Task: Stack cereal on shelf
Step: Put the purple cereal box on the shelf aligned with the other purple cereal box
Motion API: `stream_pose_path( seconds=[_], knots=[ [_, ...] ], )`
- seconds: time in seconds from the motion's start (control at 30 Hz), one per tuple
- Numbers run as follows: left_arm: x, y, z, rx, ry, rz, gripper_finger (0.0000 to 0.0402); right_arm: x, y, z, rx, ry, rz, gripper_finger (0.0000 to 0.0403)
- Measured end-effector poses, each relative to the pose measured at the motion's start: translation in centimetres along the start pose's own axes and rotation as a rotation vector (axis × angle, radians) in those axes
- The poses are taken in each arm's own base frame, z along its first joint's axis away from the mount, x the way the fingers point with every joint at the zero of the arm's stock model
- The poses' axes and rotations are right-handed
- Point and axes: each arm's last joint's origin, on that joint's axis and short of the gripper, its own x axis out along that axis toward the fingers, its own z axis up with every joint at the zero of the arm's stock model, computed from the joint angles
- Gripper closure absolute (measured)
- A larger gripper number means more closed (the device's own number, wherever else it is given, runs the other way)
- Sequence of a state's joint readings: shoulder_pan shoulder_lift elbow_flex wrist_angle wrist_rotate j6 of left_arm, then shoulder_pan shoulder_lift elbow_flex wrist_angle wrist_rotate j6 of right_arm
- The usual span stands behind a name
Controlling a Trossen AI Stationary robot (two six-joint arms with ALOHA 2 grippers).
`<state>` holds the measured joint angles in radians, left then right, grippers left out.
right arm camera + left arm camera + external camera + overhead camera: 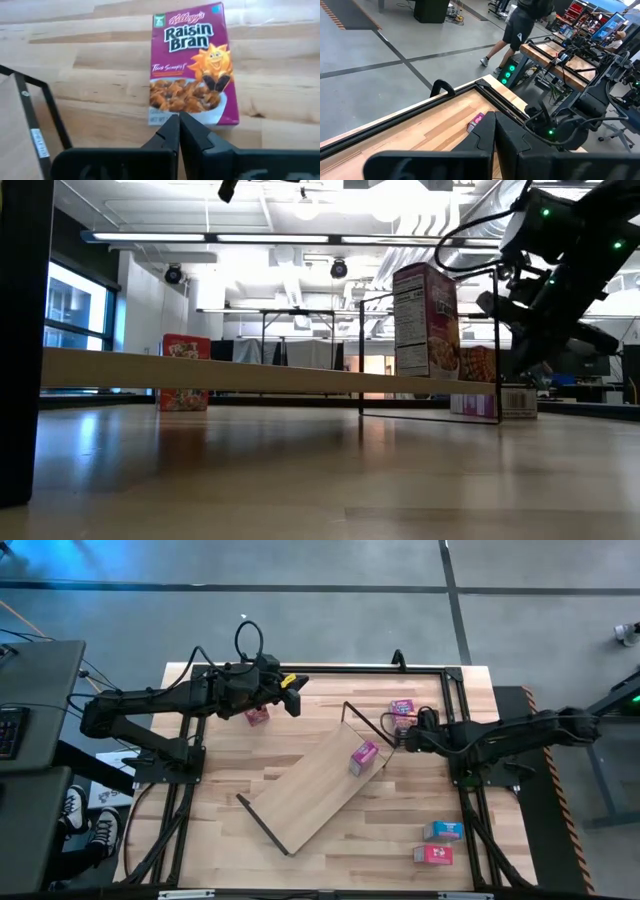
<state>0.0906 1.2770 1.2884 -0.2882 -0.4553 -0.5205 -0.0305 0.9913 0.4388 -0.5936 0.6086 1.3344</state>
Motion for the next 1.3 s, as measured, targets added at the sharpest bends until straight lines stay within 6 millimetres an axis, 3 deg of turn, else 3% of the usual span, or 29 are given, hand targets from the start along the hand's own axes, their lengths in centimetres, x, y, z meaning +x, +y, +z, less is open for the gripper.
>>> stream_pose_path(
  seconds=[0.27,0.6,0.9,1.3],
  knots=[
    [0.0,0.0,0.0,0.000,0.000,0.000,0.0402,1.5,-1.2,-0.8,0.026,0.048,0.002,0.0403],
    [0.0,0.0,0.0,0.000,0.000,0.000,0.0402,1.2,-0.3,-0.4,0.023,0.021,0.071,0.0403],
    [0.0,0.0,0.0,0.000,0.000,0.000,0.0401,1.7,-0.8,0.3,0.028,-0.007,0.008,0.0403],
    [0.0,0.0,0.0,0.000,0.000,0.000,0.0402,1.8,-1.0,0.2,0.019,0.086,0.013,0.0403]
  ],
)
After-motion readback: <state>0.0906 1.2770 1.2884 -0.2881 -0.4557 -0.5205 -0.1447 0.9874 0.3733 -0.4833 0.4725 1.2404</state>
